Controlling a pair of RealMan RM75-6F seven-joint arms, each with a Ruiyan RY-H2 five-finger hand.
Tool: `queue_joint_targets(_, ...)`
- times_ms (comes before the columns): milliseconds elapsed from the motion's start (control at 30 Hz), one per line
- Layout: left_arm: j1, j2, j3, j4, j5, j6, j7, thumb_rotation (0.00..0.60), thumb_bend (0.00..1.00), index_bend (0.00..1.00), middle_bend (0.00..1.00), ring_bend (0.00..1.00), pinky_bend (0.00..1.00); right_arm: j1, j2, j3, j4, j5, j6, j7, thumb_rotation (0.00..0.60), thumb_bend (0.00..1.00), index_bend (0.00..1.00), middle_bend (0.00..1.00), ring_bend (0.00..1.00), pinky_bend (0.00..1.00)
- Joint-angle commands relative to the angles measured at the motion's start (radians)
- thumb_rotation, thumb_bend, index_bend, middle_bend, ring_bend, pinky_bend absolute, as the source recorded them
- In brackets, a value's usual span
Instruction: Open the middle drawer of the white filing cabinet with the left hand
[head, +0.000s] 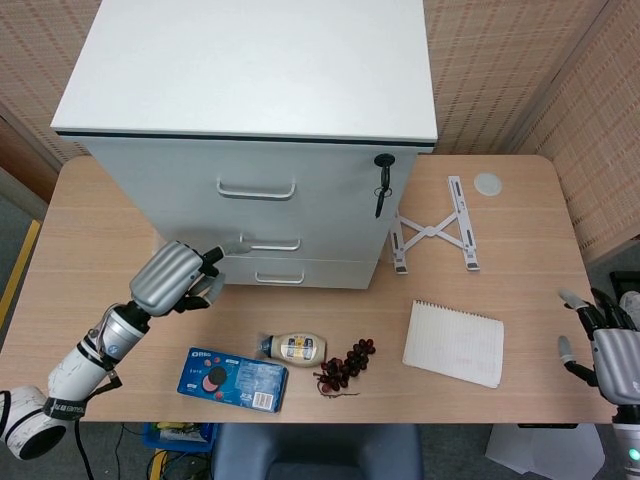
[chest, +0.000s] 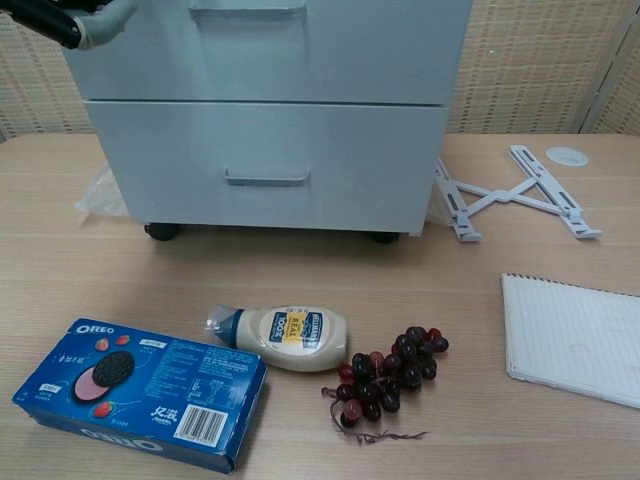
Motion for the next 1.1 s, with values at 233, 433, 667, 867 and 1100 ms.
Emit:
queue_joint_targets(233,-0.036,-0.016,-0.016,0.003,-0.041,-0.033,0.020,0.600,0.63,0.21,0.92,0.97,1.00,-0.005,-0.001,-0.001,0.003,0.002,0.004,0.003,0.600,0.43,0.16,0.28,0.19,0.18)
queue_joint_targets(433,-0.058,-0.030,-0.020,0.011,-0.074,-0.058,0.037,0.600,0.63,0.21,0.92,0.97,1.00,-0.008,0.000,-0.001,0.009,0.006,0.004,0.008,0.600,0.43,0.16,0.28,0.19,0.18)
queue_joint_targets(667,-0.076,-0.041,-0.022,0.017,-0.108,-0.081,0.055,0.600,0.63,0.21,0.92,0.97,1.00,-0.011,-0.003,-0.001,0.016,0.009,0.006,0.014,0.600,0.43,0.16,0.28,0.19,0.18)
queue_joint_targets(867,-0.081,-0.039,-0.021,0.012,-0.119,-0.085,0.058,0.600,0.63,0.21,0.92,0.97,1.00,-0.012,-0.003,0.000,0.018,0.011,0.004,0.015,0.600,0.43,0.16,0.28,0.19,0.18)
queue_joint_targets(1100,-0.086,-0.030,-0.012,-0.003,-0.118,-0.095,0.073,0.600,0.63,0.22,0.92,0.97,1.00,-0.010,-0.003,0.001,0.018,0.012,0.001,0.014,0.600,0.43,0.16,0.28,0.19,0.18)
